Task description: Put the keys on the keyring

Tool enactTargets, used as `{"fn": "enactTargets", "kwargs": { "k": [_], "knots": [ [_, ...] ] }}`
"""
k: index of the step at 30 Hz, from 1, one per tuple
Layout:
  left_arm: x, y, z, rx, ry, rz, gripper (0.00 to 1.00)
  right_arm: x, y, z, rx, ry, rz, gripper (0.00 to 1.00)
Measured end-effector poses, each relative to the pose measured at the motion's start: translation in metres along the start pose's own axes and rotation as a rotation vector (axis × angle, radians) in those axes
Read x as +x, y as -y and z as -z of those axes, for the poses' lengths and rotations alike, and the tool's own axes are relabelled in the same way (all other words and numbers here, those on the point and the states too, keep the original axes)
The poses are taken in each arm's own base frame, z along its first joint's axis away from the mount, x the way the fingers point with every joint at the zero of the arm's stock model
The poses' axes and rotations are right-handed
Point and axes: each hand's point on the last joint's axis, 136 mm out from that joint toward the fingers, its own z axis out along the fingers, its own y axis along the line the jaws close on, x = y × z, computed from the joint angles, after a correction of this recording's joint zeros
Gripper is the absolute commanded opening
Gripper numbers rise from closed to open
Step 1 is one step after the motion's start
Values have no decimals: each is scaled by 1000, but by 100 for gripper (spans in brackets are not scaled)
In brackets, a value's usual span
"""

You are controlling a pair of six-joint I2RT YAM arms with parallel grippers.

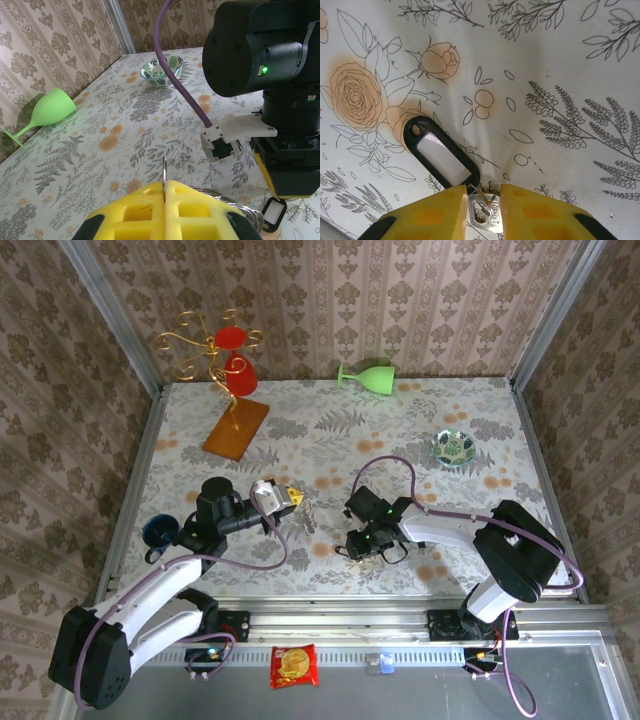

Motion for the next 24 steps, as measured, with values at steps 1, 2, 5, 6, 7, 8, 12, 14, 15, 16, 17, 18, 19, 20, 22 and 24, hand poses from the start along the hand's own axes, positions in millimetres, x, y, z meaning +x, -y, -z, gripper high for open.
{"fn": "enactTargets", "kwargs": {
  "k": [1,2,5,6,7,8,12,14,15,16,17,18,19,20,22,24],
  "knots": [
    [0,0,0,0,0,0,0,0,0,0,-1,-1,2,21],
    [0,0,0,1,0,0,0,0,-1,0,-2,-1,3,21],
    [0,0,0,1,0,0,0,1,-2,0,-9,-6,5,17],
    [0,0,0,1,0,0,0,2,-3,0,-10,-6,8,16],
    [0,0,0,1,0,0,0,2,-3,0,-12,-8,10,15],
    [0,0,0,1,0,0,0,2,-4,0,-14,-9,12,14],
    [0,0,0,1,1,0,0,3,-5,0,-17,-11,20,7],
    [0,0,0,1,1,0,0,3,-5,0,-18,-12,23,2],
    [0,0,0,1,1,0,0,3,-5,0,-19,-12,22,0],
    [0,0,0,1,1,0,0,2,-6,0,-19,-10,23,0],
    [0,0,0,2,0,0,0,2,-6,1,-20,-8,25,0],
    [0,0,0,2,0,0,0,1,-6,2,-21,-6,25,0],
    [0,0,0,2,0,0,0,1,-7,3,-22,-5,26,0],
    [0,0,0,1,0,0,0,1,-8,6,-25,3,32,0],
    [0,0,0,0,0,0,0,-3,-12,16,-38,34,50,0],
    [0,0,0,0,0,4,0,-11,-21,35,-68,99,89,0]
  ]
}}
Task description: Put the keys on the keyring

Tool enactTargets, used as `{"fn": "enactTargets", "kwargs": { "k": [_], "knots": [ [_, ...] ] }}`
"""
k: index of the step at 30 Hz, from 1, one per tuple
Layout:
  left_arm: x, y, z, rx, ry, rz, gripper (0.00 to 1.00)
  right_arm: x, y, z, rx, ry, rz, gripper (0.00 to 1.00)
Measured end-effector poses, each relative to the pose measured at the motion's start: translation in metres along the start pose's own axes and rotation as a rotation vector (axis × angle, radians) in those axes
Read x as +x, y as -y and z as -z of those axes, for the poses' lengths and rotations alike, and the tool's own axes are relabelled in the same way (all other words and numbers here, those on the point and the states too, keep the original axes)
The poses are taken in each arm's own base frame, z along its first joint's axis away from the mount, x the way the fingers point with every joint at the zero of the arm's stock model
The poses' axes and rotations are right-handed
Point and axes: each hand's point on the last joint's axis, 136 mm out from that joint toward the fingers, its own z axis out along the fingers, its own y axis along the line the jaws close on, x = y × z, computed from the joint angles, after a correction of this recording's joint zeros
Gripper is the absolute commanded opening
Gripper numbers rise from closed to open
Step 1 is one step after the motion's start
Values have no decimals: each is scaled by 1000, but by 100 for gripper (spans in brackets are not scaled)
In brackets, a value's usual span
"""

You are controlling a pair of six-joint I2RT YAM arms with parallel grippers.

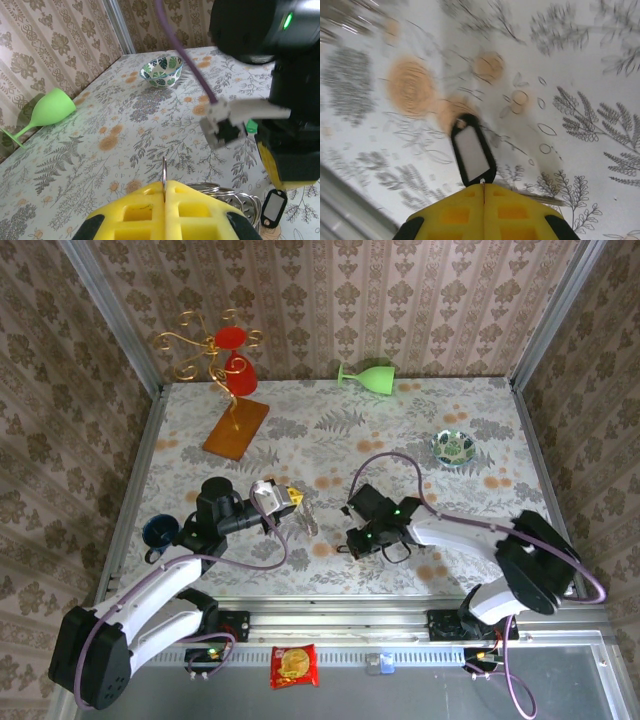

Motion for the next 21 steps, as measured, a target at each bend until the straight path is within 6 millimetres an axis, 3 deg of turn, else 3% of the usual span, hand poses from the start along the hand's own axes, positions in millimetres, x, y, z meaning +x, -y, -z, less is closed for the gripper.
{"fn": "enactTargets", "kwargs": {
  "k": [8,14,21],
  "knots": [
    [0,0,0,-2,-2,71,0,-48,-43,81,-142,346,258,0],
    [5,2,1,-4,-33,121,0,-55,-60,95,-183,396,426,0],
    [-3,9,-1,52,-21,152,0,-81,-76,107,-206,471,511,0]
  ]
}}
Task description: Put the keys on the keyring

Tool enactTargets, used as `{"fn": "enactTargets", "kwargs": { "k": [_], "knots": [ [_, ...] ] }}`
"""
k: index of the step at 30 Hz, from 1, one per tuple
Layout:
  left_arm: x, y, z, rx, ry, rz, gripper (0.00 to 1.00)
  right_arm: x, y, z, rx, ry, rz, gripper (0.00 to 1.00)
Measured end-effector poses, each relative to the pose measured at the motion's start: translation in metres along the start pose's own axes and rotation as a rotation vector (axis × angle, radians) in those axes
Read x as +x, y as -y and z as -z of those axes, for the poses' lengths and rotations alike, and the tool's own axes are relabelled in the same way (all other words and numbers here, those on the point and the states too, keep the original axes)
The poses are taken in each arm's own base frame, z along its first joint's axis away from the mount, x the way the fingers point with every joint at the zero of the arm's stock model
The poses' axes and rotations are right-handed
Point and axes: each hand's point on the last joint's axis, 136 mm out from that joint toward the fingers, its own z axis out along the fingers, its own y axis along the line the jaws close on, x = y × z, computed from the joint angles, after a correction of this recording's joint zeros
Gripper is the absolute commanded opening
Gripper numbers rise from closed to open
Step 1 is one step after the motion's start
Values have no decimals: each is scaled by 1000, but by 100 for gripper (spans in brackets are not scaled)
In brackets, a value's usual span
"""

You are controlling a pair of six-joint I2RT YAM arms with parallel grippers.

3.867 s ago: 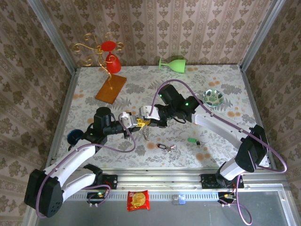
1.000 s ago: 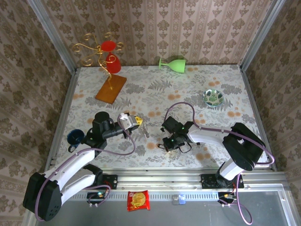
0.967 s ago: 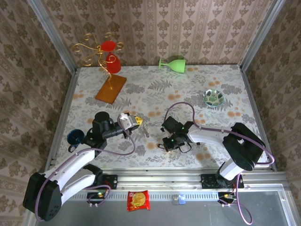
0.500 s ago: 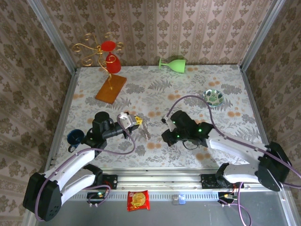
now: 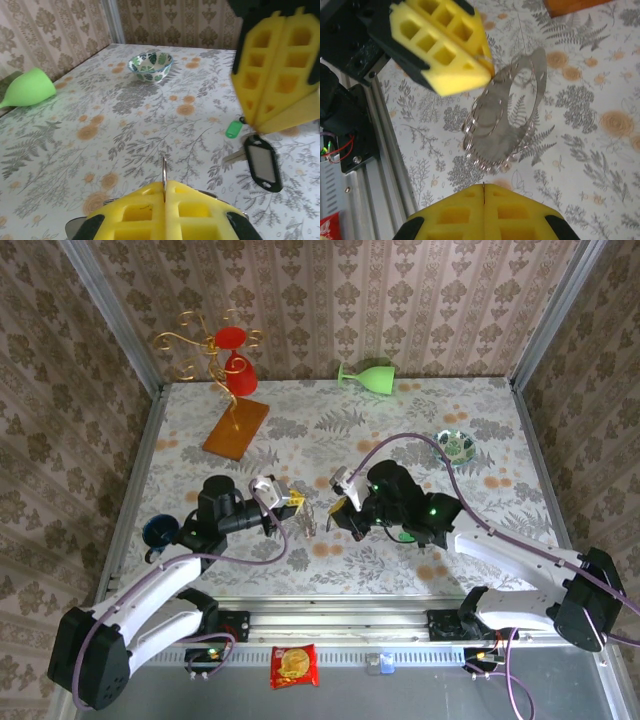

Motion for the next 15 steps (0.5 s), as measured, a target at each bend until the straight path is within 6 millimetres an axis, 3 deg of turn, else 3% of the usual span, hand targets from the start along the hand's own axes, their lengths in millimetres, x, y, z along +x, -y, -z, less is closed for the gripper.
{"fn": "enactTargets", "kwargs": {
  "k": [15],
  "knots": [
    [-7,15,-3,108,20,46,0,-25,0,-13,-40,78,37,0]
  ]
}}
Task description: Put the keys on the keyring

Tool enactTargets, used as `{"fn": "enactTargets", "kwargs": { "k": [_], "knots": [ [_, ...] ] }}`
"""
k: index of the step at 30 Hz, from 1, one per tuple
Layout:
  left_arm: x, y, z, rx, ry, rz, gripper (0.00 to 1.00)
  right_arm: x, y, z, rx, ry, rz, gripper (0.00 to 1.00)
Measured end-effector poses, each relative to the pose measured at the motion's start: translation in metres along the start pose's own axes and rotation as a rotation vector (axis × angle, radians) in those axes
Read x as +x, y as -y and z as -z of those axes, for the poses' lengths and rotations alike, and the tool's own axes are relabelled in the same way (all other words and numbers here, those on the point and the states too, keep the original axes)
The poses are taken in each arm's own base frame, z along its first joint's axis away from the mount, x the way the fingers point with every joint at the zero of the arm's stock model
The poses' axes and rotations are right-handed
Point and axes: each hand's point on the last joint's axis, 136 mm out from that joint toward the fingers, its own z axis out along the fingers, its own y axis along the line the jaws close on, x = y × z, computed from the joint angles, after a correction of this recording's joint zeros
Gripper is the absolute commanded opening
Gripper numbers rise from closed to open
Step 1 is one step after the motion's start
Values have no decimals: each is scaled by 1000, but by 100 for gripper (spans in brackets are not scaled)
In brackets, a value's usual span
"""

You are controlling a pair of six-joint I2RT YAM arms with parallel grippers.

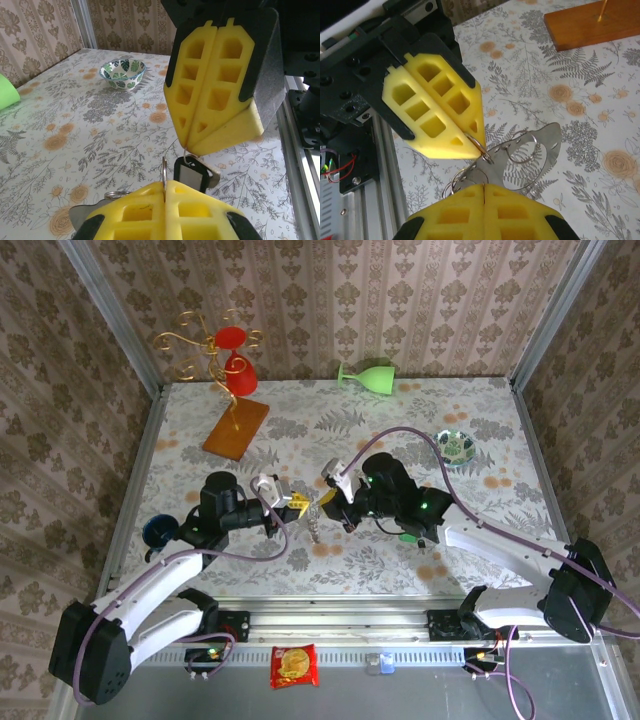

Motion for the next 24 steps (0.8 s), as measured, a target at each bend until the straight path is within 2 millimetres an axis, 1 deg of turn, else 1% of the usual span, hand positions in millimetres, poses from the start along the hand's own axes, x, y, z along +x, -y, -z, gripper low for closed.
{"fn": "enactTargets", "kwargs": {
  "k": [4,12,18,24],
  "knots": [
    [0,0,-1,4,4,4,0,-1,2,-3,0,7,-10,0],
    [-1,0,-2,7,8,0,0,-10,2,-4,1,43,-9,0],
    [-1,-1,-4,8,11,9,0,-9,3,-6,2,38,-14,0],
    [-7,-3,-3,-2,30,9,0,-14,12,-6,52,61,-55,0]
  ]
}}
